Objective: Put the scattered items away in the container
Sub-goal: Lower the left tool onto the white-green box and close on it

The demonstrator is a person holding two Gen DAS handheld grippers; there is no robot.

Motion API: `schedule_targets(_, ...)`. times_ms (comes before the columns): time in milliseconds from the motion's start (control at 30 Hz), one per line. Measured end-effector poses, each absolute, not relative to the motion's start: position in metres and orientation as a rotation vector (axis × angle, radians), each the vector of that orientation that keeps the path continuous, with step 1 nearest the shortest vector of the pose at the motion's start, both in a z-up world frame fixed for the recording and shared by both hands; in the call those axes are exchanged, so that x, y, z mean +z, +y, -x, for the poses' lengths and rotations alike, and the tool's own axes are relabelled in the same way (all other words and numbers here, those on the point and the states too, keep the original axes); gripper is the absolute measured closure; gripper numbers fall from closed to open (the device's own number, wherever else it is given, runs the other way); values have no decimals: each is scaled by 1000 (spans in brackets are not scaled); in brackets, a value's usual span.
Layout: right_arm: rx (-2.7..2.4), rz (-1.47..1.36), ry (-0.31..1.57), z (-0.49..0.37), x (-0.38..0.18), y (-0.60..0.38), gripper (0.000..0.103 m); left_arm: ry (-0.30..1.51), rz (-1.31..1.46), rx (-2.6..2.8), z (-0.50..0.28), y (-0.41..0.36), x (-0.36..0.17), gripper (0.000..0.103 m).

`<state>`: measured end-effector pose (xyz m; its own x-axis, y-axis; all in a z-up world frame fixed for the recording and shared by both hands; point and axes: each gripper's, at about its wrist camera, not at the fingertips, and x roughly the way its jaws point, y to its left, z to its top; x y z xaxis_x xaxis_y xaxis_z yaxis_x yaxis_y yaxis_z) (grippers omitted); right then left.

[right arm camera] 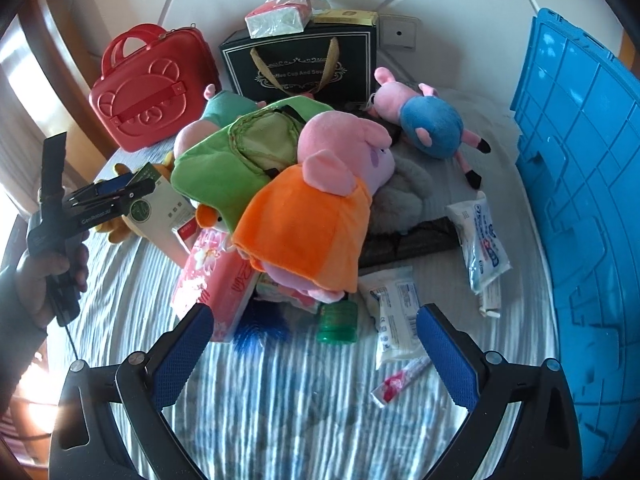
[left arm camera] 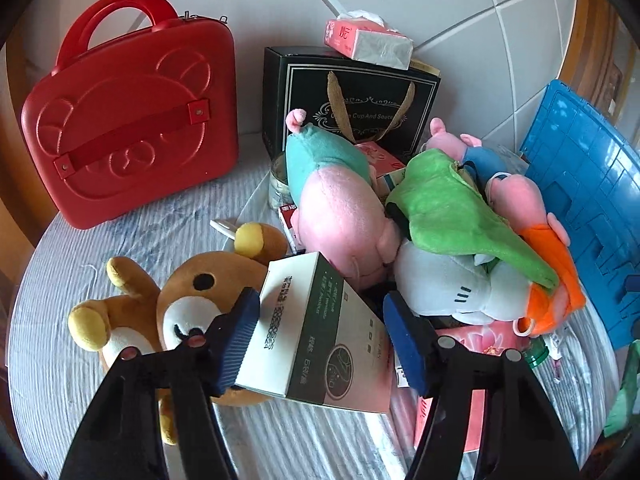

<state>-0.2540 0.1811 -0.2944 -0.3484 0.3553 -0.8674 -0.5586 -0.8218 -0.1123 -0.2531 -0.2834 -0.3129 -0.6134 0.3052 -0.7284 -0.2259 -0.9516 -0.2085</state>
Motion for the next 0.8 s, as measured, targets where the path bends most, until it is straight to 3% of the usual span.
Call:
schedule_targets(600, 2164, 1367, 288, 285, -316, 189, 0, -272, 1322, 2575, 245, -304, -348, 40)
schedule_targets(800, 2104, 1362, 300, 286, -329, 205, 0, -247, 1250, 2520, 248, -289, -338, 60)
